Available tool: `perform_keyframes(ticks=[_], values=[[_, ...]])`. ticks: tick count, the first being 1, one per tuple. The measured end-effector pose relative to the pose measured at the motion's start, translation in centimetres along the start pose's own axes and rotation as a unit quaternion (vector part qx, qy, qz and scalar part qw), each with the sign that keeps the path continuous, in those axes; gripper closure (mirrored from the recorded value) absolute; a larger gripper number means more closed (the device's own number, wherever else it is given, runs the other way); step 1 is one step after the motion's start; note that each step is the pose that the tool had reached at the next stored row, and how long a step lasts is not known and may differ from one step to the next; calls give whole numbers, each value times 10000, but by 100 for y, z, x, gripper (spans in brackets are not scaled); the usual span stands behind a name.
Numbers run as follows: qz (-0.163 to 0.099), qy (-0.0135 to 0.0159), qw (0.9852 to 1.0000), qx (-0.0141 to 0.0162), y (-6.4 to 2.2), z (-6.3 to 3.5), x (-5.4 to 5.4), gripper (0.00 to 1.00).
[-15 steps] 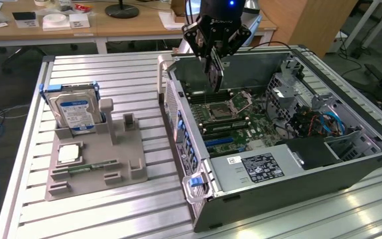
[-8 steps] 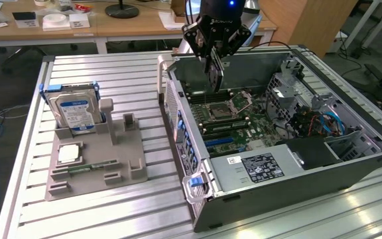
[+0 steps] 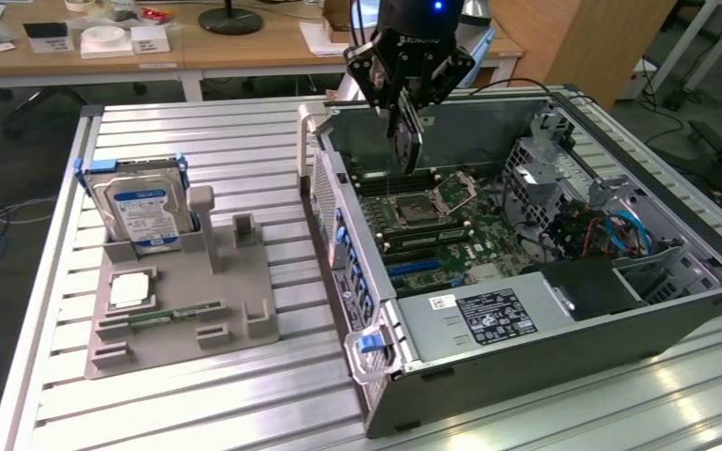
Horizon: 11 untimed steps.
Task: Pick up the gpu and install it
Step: 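Pick up the gpu and move the gpu toward the slot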
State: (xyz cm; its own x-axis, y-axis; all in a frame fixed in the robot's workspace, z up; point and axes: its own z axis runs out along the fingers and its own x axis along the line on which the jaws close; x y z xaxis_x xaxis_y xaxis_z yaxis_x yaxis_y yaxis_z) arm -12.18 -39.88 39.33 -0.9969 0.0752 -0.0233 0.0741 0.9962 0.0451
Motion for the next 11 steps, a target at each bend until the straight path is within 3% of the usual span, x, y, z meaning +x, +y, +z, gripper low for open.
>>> perform_keyframes(ticks=[5,11], values=[[1,0,10000,6,11,8,-148,71],[-1,-5,10000,73,-9,23,-270,71]])
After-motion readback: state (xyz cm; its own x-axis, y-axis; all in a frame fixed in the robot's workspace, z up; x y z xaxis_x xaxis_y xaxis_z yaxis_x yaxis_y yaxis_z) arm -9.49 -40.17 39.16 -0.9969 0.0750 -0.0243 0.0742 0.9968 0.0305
